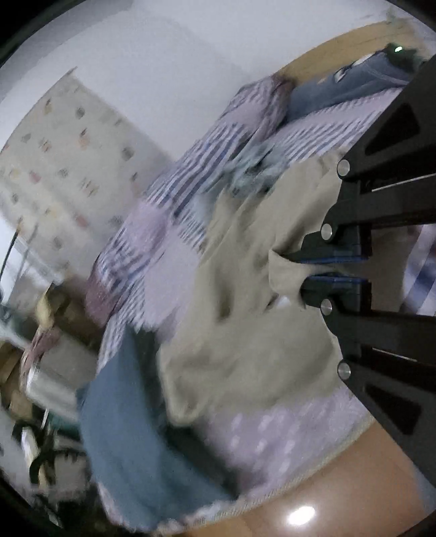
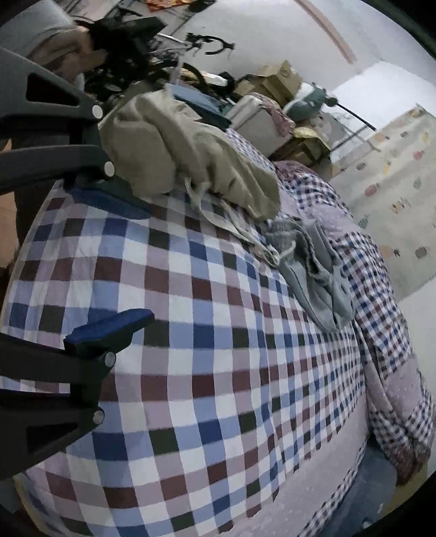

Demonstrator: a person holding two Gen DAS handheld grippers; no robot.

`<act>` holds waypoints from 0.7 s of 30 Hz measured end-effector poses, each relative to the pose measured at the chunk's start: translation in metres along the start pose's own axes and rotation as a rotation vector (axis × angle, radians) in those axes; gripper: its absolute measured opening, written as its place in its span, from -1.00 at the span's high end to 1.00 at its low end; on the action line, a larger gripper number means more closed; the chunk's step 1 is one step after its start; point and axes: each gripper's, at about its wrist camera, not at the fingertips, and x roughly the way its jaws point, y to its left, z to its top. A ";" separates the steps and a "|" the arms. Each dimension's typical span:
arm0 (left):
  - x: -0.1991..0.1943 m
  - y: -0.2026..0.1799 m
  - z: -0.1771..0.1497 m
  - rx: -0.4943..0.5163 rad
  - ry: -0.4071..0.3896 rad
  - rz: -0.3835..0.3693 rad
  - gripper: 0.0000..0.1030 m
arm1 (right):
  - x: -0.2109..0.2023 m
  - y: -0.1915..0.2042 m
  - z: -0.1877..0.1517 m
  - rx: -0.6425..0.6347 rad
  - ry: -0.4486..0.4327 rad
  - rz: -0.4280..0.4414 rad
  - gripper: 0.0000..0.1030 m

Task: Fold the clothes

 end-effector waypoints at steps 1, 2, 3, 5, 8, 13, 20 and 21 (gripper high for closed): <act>-0.002 0.012 0.002 -0.049 -0.011 0.013 0.92 | 0.003 0.004 -0.001 -0.017 0.010 -0.001 -0.15; -0.003 0.020 0.004 -0.074 -0.027 0.031 0.92 | 0.006 0.009 -0.002 -0.033 0.018 -0.003 -0.15; -0.005 0.024 0.006 -0.077 -0.046 0.055 0.92 | 0.009 0.013 -0.004 -0.050 0.028 -0.004 -0.15; -0.008 0.032 0.008 -0.082 -0.084 0.103 0.92 | 0.018 0.023 -0.007 -0.093 0.053 -0.008 -0.15; -0.010 0.042 0.013 -0.085 -0.137 0.177 0.92 | 0.029 0.038 -0.013 -0.160 0.076 -0.016 -0.15; 0.002 0.063 0.017 -0.129 -0.144 0.259 0.92 | 0.045 0.063 -0.022 -0.257 0.109 0.002 -0.15; 0.018 0.082 0.020 -0.190 -0.102 0.256 0.92 | 0.071 0.098 -0.016 -0.322 0.140 0.052 -0.15; 0.017 0.083 0.019 -0.196 -0.100 0.253 0.92 | 0.077 0.103 -0.015 -0.335 0.144 0.054 -0.15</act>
